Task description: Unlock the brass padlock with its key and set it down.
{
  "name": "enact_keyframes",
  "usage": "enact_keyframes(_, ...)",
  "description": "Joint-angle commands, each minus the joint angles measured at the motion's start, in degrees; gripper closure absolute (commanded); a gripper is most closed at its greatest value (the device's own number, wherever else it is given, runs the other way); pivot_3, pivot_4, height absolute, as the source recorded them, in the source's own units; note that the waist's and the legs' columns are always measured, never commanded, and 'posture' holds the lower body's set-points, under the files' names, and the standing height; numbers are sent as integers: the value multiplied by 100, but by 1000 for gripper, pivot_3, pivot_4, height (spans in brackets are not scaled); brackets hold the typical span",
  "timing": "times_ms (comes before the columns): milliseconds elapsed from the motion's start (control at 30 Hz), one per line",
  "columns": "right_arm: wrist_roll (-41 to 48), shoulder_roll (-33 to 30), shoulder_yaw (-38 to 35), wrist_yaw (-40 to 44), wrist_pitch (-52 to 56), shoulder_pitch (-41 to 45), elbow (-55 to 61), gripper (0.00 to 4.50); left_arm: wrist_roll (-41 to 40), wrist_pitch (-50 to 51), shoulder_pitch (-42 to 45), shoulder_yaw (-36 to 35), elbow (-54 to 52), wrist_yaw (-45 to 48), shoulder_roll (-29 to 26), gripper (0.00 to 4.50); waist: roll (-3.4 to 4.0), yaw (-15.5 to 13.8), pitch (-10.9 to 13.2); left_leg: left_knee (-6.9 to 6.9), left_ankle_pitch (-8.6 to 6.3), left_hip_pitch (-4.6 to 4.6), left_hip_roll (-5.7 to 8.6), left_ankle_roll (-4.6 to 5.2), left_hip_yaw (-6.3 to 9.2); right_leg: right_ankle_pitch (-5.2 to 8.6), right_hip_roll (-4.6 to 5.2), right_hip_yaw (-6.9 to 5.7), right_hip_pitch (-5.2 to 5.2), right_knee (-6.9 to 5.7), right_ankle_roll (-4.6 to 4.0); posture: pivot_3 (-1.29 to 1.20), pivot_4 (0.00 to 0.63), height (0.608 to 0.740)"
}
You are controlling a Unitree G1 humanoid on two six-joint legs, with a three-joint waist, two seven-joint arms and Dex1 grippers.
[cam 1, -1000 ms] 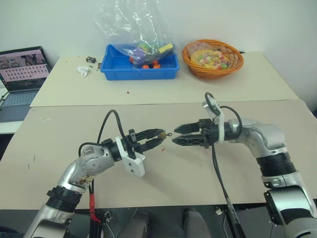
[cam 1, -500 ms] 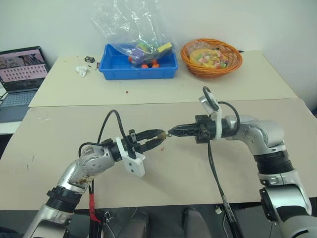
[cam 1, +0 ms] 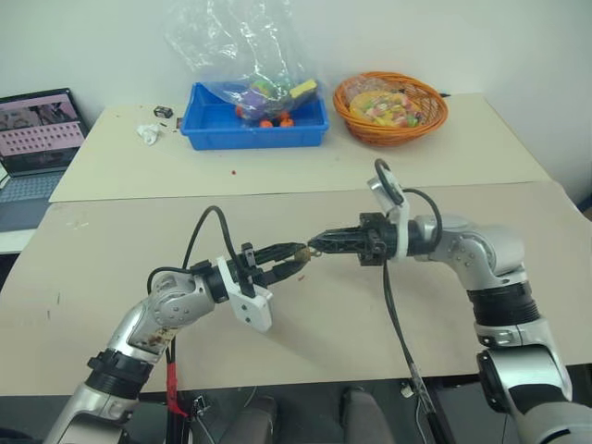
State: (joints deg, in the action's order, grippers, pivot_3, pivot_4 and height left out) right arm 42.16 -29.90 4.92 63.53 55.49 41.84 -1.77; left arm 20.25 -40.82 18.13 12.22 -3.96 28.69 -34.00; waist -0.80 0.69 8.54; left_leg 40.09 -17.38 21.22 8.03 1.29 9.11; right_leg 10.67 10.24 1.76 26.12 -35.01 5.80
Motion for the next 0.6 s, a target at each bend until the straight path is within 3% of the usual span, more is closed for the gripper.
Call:
enact_keyframes(33,242,42,-315,-61,105,182,111,2173,-124,40,21,-62,-246,2,-38,3672,0,2,0,0,0,0,0,0,0,0,0,0,0,0,0,0,150,740)
enact_keyframes(600,268,28,-162,25,163,-145,240,2173,-100,109,-16,-97,-330,-25,-34,3672,1,12,0,2,0,0,0,0,-3,0,0,3,1,-1,0,0,150,740)
